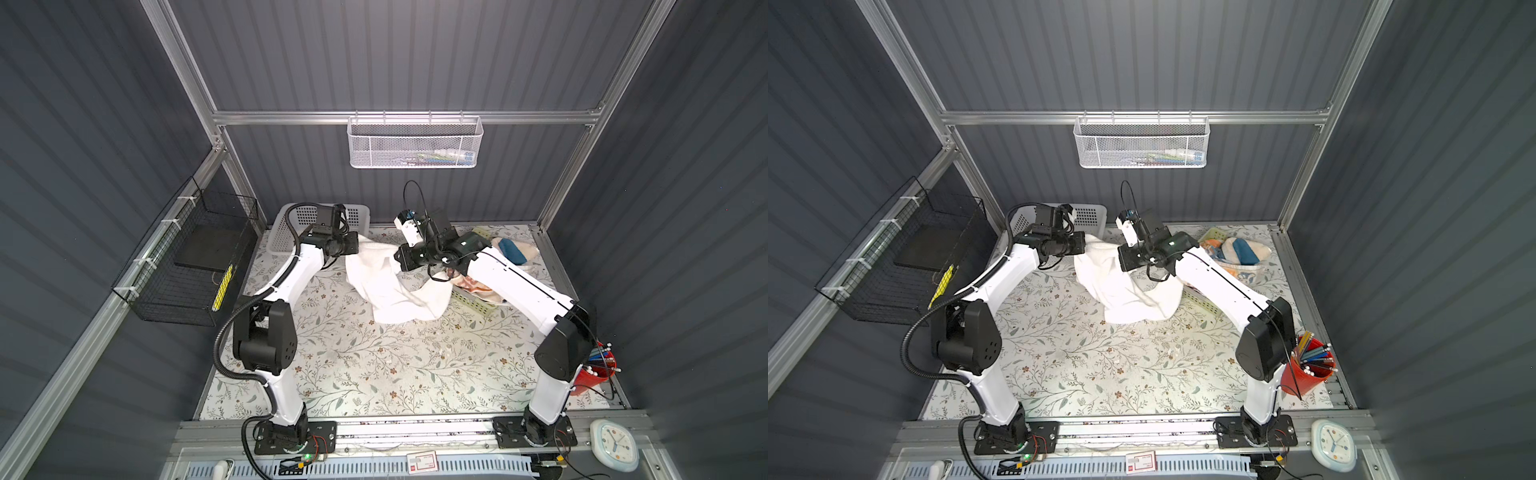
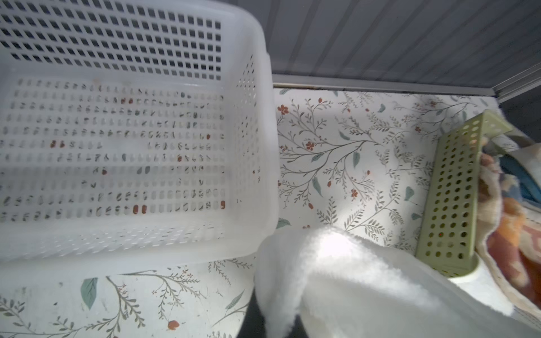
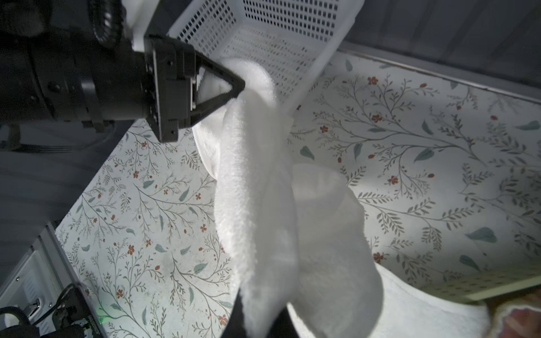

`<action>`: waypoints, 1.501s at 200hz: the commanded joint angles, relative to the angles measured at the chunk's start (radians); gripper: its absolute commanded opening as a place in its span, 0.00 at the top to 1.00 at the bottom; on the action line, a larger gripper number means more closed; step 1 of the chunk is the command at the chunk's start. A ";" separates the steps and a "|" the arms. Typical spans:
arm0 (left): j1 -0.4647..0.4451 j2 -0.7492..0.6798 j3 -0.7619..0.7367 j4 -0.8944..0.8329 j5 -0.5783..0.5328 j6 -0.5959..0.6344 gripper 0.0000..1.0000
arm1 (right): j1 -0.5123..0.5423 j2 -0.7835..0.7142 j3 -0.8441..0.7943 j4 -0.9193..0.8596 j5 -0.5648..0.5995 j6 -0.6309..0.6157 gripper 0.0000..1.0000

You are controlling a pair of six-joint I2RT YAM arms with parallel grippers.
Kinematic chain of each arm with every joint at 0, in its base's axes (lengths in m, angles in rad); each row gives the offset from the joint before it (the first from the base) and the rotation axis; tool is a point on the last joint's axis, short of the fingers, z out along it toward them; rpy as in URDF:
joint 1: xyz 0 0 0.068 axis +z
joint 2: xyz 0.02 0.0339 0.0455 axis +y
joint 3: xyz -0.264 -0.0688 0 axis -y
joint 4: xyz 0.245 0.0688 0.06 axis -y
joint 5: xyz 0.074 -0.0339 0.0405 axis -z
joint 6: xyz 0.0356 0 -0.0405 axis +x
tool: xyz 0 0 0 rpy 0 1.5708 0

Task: Fold and stack the towels
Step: 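Lift the white towel high with both grippers to spread it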

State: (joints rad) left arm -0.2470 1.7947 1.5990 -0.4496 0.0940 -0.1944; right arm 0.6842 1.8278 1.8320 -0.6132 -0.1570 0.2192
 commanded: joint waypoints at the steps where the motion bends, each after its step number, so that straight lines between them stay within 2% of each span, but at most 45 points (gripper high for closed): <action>1: 0.008 -0.107 0.001 -0.034 0.031 0.032 1.00 | 0.005 -0.063 0.045 -0.095 0.037 -0.042 1.00; 26: 0.008 -0.200 -0.028 -0.042 0.082 0.014 1.00 | 0.012 -0.133 0.057 -0.120 0.057 -0.058 1.00; 50: 0.008 -0.304 -0.011 -0.061 0.086 0.010 1.00 | 0.031 -0.191 0.122 -0.171 0.109 -0.098 1.00; 86: 0.008 -0.461 0.065 -0.068 0.071 -0.003 1.00 | 0.084 -0.265 0.281 -0.232 0.204 -0.182 1.00; 110: 0.008 -0.530 0.167 -0.071 0.082 -0.018 1.00 | 0.141 -0.296 0.398 -0.249 0.271 -0.255 1.00; 160: 0.008 -0.549 0.477 -0.167 0.134 -0.028 1.00 | 0.331 -0.284 0.681 -0.239 0.455 -0.451 1.00; 176: 0.007 -0.535 0.537 -0.195 0.141 -0.030 1.00 | 0.379 -0.288 0.689 -0.204 0.530 -0.518 1.00; 192: 0.008 -0.498 0.592 -0.251 0.144 -0.023 1.00 | 0.383 -0.279 0.682 -0.189 0.593 -0.539 1.00; 211: 0.008 -0.465 0.576 -0.289 0.136 -0.016 1.00 | 0.369 -0.253 0.656 -0.190 0.656 -0.547 1.00; 226: 0.008 -0.450 0.511 -0.275 0.139 -0.016 1.00 | 0.322 -0.228 0.659 -0.244 0.618 -0.486 1.00; 251: 0.008 -0.422 0.370 -0.192 0.170 -0.031 1.00 | 0.161 -0.200 0.618 -0.348 0.403 -0.314 1.00; 269: 0.008 -0.396 0.272 -0.134 0.187 -0.043 1.00 | 0.070 -0.214 0.484 -0.343 0.283 -0.239 1.00; 300: 0.008 -0.368 0.116 -0.063 0.227 -0.062 1.00 | 0.010 -0.281 0.202 -0.256 0.218 -0.187 1.00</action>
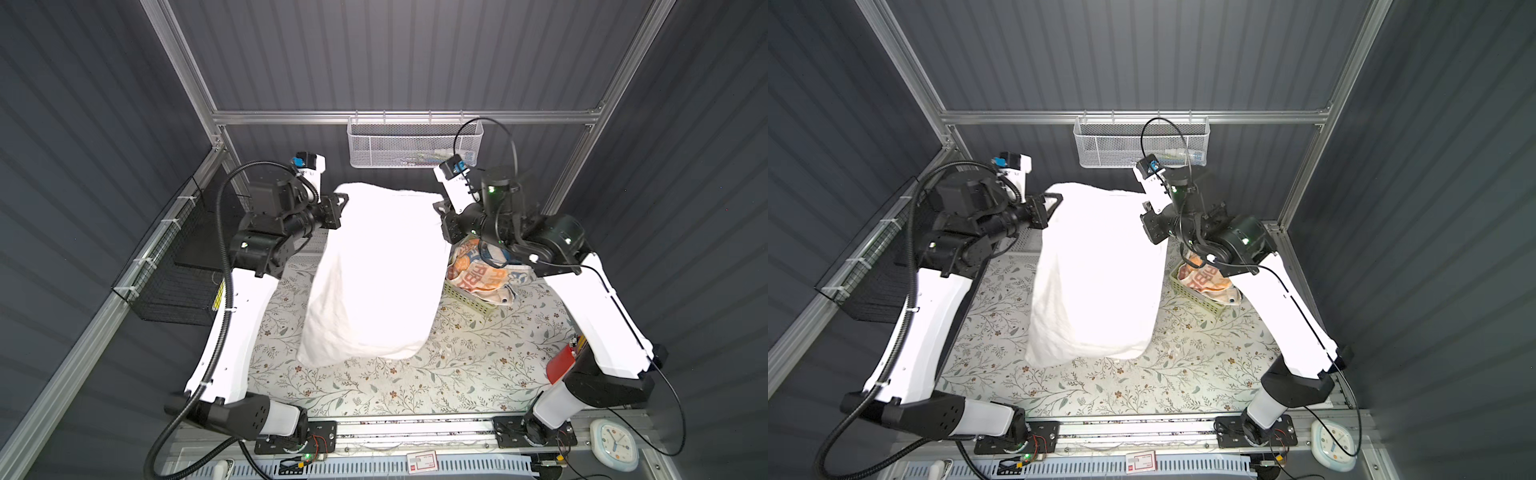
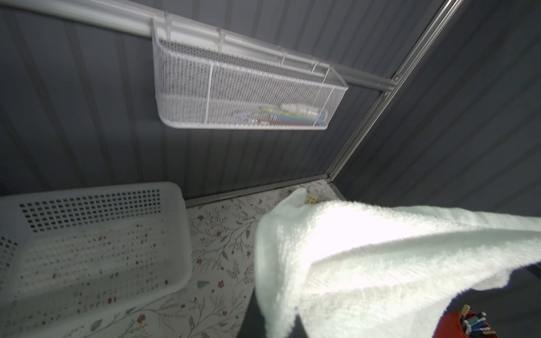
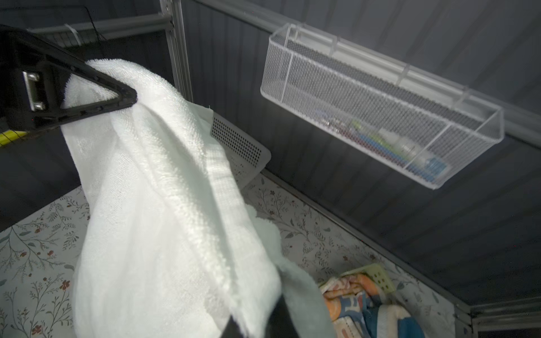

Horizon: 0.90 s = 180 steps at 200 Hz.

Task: Fold and stack the towels
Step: 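Lift the white towel high with both grippers to spread it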

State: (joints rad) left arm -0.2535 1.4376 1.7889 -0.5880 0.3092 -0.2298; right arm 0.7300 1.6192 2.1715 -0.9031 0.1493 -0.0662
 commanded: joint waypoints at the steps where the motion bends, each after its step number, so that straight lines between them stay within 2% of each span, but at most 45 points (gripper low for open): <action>1: 0.014 -0.011 -0.079 0.078 0.012 -0.028 1.00 | -0.037 -0.075 -0.144 0.036 -0.090 0.100 1.00; 27: 0.014 -0.011 -0.156 0.110 0.062 -0.049 1.00 | -0.068 -0.129 -0.259 0.060 -0.103 0.118 1.00; 60: 0.014 -0.063 -0.149 0.109 0.060 -0.049 1.00 | -0.076 -0.181 -0.215 0.030 -0.071 0.101 1.00; 114: 0.014 -0.235 -0.054 0.119 0.030 -0.062 1.00 | -0.035 -0.236 0.051 -0.067 -0.084 0.060 1.00; 155: 0.014 -0.277 0.095 0.071 0.052 -0.086 1.00 | 0.093 -0.185 0.372 -0.214 0.041 -0.011 1.00; 180: 0.014 -0.257 0.211 -0.001 0.047 -0.074 1.00 | 0.123 -0.213 0.400 -0.189 0.073 -0.019 1.00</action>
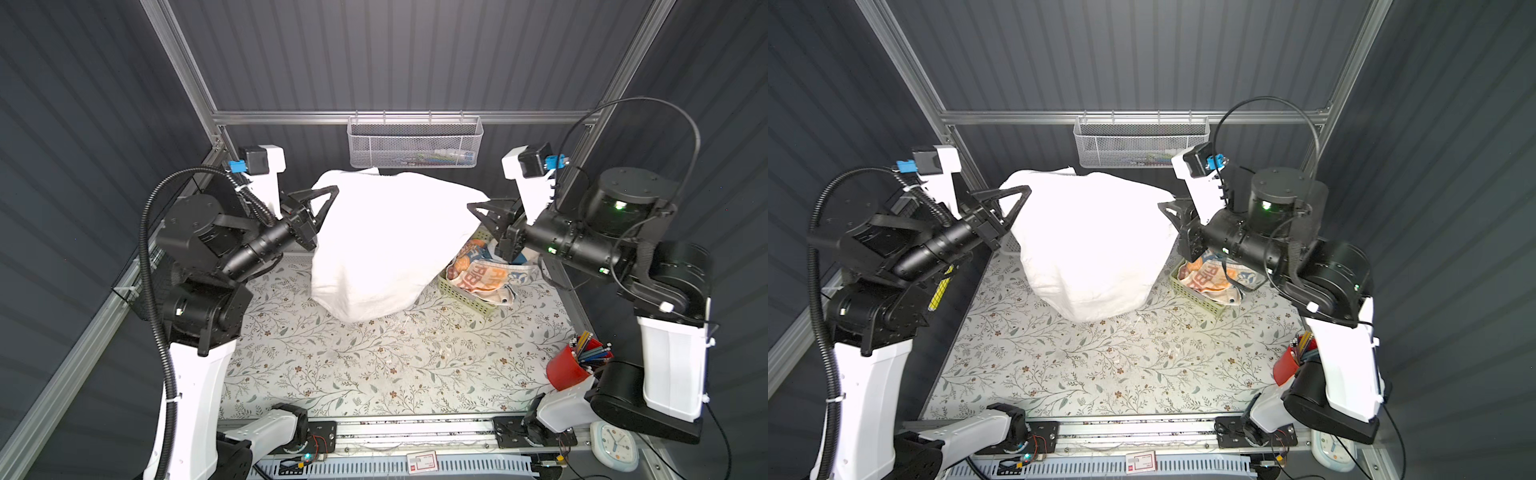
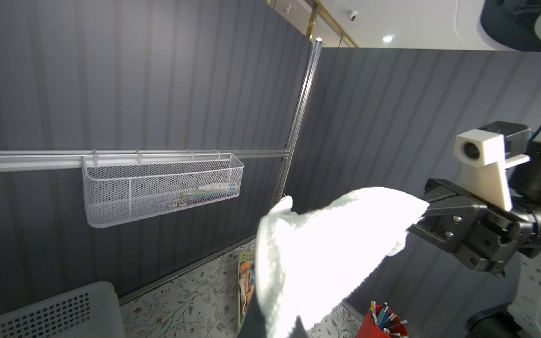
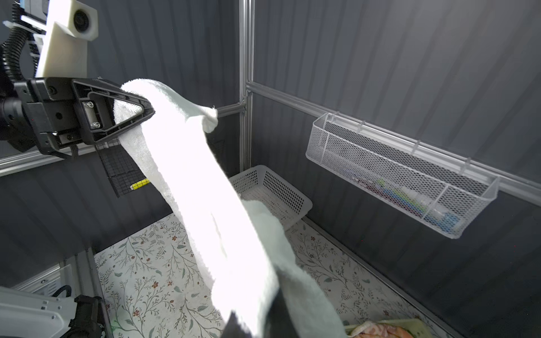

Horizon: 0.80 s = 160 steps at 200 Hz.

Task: Fold and stack the towels
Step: 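Lift the white towel high with both grippers to spread it, then lower the spread white towel onto the table with both grippers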

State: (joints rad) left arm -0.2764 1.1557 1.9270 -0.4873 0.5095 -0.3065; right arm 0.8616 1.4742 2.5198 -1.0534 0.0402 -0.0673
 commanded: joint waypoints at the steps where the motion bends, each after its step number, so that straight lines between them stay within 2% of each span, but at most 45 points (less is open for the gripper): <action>1: 0.037 0.025 0.078 -0.103 -0.156 0.003 1.00 | -0.009 -0.071 0.052 -0.036 0.183 -0.018 1.00; 44: 0.037 0.082 0.184 -0.204 -0.213 0.013 1.00 | -0.008 -0.085 0.046 -0.005 0.248 -0.035 1.00; 77: 0.037 0.150 0.136 -0.253 -0.223 0.021 1.00 | -0.038 -0.036 0.033 -0.018 0.366 -0.053 1.00; 90: 0.037 0.164 0.061 -0.225 -0.224 0.019 1.00 | -0.123 -0.003 0.023 -0.061 0.311 -0.004 1.00; 98: 0.037 0.172 0.001 -0.192 -0.220 0.014 1.00 | -0.177 0.015 -0.005 -0.086 0.235 0.042 1.00; 120: 0.037 0.197 -0.217 -0.048 -0.187 -0.035 1.00 | -0.280 0.022 -0.253 -0.043 0.099 0.107 1.00; 124: 0.037 0.205 -0.260 -0.018 -0.147 -0.047 1.00 | -0.292 0.020 -0.318 -0.020 0.079 0.115 1.00; 140: 0.030 0.253 -0.419 0.087 -0.099 -0.088 1.00 | -0.325 0.014 -0.602 0.108 -0.011 0.161 1.00; 160: -0.028 0.332 -0.582 0.166 -0.115 -0.090 1.00 | -0.366 0.072 -0.857 0.262 -0.125 0.208 1.00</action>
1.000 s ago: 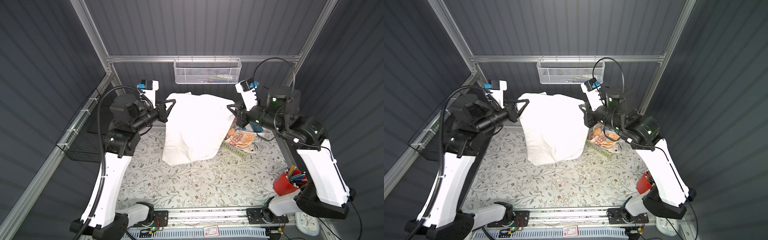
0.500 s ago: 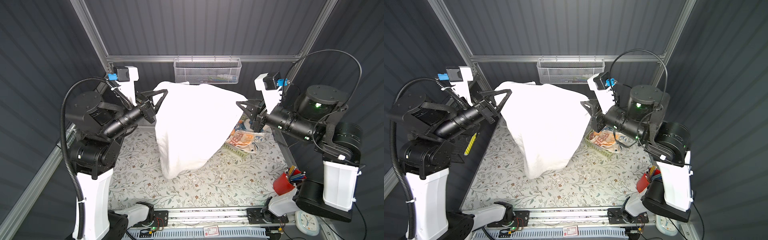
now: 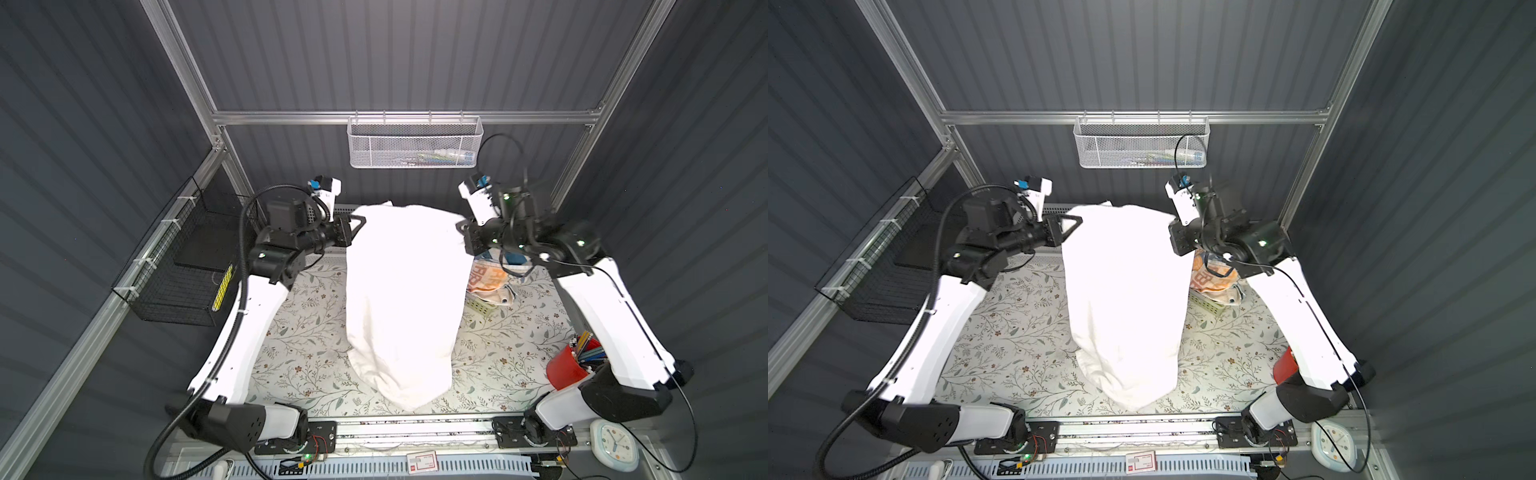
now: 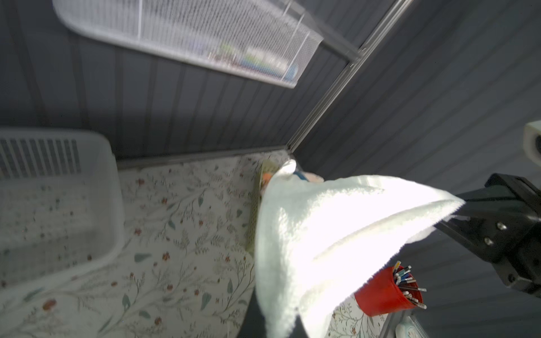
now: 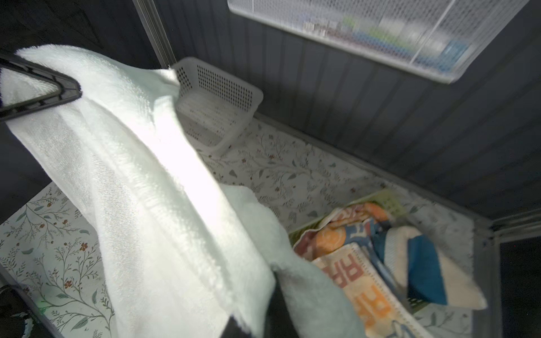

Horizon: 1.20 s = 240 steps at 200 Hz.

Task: Fold and stack the towels

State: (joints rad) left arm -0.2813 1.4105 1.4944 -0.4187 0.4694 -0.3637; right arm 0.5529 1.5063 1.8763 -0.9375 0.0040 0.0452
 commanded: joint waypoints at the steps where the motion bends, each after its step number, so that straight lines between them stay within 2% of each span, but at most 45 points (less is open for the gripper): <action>1: -0.026 0.082 -0.155 0.100 -0.078 -0.032 1.00 | -0.059 0.045 -0.223 0.151 -0.093 0.097 1.00; 40: -0.164 0.252 -0.274 0.174 -0.124 -0.040 1.00 | -0.103 0.284 -0.290 0.141 -0.105 0.091 1.00; 74: -0.218 0.337 -0.362 0.306 -0.130 -0.110 1.00 | -0.157 0.308 -0.397 0.203 -0.082 0.092 1.00; 109: -0.264 0.423 -0.370 0.374 -0.132 -0.160 1.00 | -0.237 0.320 -0.440 0.214 -0.039 0.059 1.00; 121: -0.276 0.447 -0.363 0.394 -0.171 -0.172 1.00 | -0.264 0.323 -0.441 0.214 -0.028 0.045 1.00; 170: -0.296 0.510 -0.311 0.414 -0.173 -0.203 1.00 | -0.320 0.307 -0.420 0.199 0.001 0.009 1.00; 202: -0.288 0.518 -0.212 0.325 -0.203 -0.122 1.00 | -0.311 0.252 -0.401 0.183 -0.036 0.011 0.95; 240: -0.231 0.515 -0.093 0.264 -0.194 -0.067 1.00 | -0.285 0.189 -0.367 0.152 -0.025 0.012 0.91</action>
State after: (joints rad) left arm -0.5541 1.9224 1.3281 -0.0818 0.2874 -0.4957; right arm 0.2554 1.7447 1.4601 -0.7486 -0.0513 0.0654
